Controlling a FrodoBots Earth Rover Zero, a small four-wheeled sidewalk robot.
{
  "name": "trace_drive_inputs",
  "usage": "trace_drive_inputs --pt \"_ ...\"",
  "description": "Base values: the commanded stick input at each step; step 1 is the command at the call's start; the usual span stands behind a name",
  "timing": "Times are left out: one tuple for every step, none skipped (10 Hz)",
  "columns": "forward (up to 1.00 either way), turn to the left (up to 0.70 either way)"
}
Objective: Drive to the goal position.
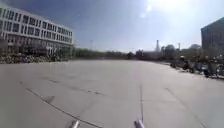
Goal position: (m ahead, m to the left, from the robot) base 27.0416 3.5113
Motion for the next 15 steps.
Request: trace_drive_inputs --pt "0.70 0.22" --pt "0.70 0.22" --pt "0.70 0.22" --pt "0.70 0.35" --pt "0.70 0.35" --pt "0.70 0.35" --pt "0.70 0.35" --pt "0.70 0.35" --pt "0.70 0.13" --pt "0.70 0.00" --pt "0.70 0.00" --pt "0.70 0.00" --pt "0.70 0.00" --pt "0.70 0.00" --pt "0.70 0.00"
